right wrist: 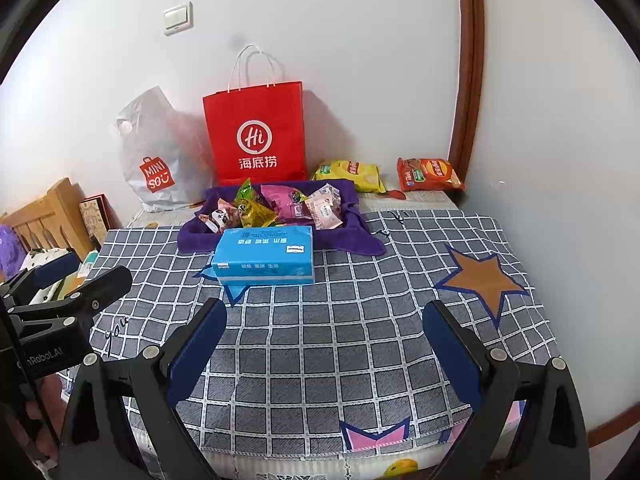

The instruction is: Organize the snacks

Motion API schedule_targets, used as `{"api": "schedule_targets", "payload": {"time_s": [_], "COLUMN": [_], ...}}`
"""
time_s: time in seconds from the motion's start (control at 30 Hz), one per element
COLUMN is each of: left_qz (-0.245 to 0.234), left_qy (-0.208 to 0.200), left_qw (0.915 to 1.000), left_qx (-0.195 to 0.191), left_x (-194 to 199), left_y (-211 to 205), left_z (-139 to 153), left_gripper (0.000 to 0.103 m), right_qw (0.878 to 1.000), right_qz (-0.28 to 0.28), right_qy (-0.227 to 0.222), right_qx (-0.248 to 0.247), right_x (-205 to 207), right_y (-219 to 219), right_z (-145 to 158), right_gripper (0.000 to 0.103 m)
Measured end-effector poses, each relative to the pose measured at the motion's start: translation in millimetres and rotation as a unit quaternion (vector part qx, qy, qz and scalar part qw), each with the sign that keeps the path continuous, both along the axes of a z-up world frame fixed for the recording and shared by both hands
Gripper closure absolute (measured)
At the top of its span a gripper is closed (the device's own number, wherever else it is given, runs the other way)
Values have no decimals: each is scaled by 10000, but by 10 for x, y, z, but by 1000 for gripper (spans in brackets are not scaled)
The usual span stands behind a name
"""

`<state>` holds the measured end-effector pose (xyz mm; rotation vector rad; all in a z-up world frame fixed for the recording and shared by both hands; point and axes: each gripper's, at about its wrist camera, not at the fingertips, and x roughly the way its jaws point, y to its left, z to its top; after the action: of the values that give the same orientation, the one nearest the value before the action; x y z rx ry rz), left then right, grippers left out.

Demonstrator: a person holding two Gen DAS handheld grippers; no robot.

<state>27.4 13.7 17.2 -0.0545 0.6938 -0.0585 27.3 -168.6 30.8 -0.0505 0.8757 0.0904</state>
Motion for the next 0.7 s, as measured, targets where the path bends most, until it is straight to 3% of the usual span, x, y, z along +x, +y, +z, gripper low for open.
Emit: {"api": "schedule_targets", "payload": {"time_s": [0.7], "left_qz": [15], "left_qy": [8], "left_qw": [10000], "left_qx": [4], "left_x": [0], "left_y": [7], "left_z": [3], "left_gripper": [2], "right_qw": [10000], "right_qz": [16], "right_qy": [-27], "right_qx": [-17], "right_x": [6], "right_y": [25], "right_z": [12], "right_gripper": [6]}}
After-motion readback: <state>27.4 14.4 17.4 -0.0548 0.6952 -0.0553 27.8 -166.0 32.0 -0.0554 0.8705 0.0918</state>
